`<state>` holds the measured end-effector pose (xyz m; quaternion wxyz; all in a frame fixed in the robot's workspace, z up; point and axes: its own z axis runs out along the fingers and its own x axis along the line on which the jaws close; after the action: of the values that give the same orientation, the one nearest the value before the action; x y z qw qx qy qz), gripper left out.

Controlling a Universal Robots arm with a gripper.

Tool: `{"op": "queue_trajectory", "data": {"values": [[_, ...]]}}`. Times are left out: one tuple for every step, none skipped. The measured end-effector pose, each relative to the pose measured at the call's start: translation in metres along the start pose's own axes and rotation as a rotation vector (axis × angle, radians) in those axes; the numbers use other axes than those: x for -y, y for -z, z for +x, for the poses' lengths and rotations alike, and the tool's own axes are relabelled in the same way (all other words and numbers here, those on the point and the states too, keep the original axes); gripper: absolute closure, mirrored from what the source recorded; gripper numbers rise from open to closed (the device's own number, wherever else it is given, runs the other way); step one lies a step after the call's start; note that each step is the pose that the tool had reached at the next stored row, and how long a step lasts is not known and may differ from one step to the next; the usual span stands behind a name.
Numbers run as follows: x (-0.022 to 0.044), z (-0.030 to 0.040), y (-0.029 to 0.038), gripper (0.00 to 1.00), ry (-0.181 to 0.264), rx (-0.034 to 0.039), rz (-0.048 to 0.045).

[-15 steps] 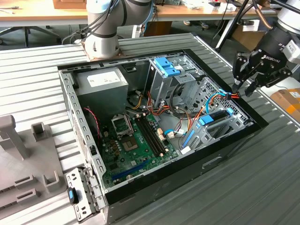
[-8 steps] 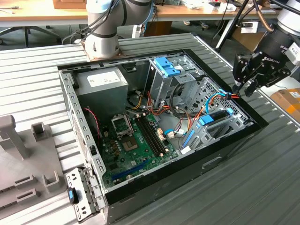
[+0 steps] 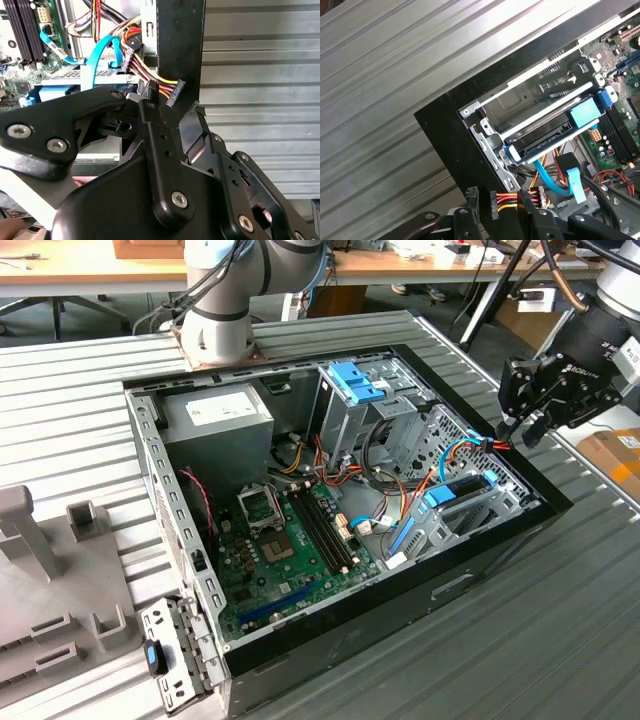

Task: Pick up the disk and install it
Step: 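Insert the disk into the insertion slot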

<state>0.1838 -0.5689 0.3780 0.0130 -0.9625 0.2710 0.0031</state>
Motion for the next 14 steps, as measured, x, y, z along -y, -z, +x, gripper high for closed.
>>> {"op": "queue_trajectory", "data": {"values": [[-0.0017, 0.0010, -0.0014, 0.56, 0.000, 0.0008, 0.0012], [-0.0027, 0.0016, -0.0028, 0.56, 0.000, 0.0011, 0.0017], [-0.0035, 0.0021, -0.0037, 0.56, 0.000, 0.0010, 0.0016], [-0.0035, 0.0021, -0.0037, 0.56, 0.000, 0.0009, 0.0015], [-0.0035, 0.0021, -0.0037, 0.56, 0.000, 0.0009, 0.0015], [-0.0035, 0.0021, -0.0039, 0.56, 0.000, 0.0010, 0.0015], [-0.0036, 0.0022, -0.0049, 0.56, 0.000, 0.0041, 0.0067], [-0.0035, 0.0021, -0.0051, 0.56, 0.000, 0.0110, 0.0180], [-0.0035, 0.0021, -0.0051, 0.56, 0.000, 0.0120, 0.0198], [-0.0025, 0.0039, -0.0066, 0.56, 0.001, 0.0152, 0.0247], [-0.0025, 0.0040, -0.0076, 0.56, 0.003, 0.0160, 0.0259], [-0.0023, 0.0043, -0.0087, 0.56, 0.005, 0.0168, 0.0271], [-0.0003, 0.0077, -0.0091, 0.56, 0.005, 0.0185, 0.0299], [0.0010, 0.0099, -0.0100, 0.56, 0.005, 0.0194, 0.0311]]}}
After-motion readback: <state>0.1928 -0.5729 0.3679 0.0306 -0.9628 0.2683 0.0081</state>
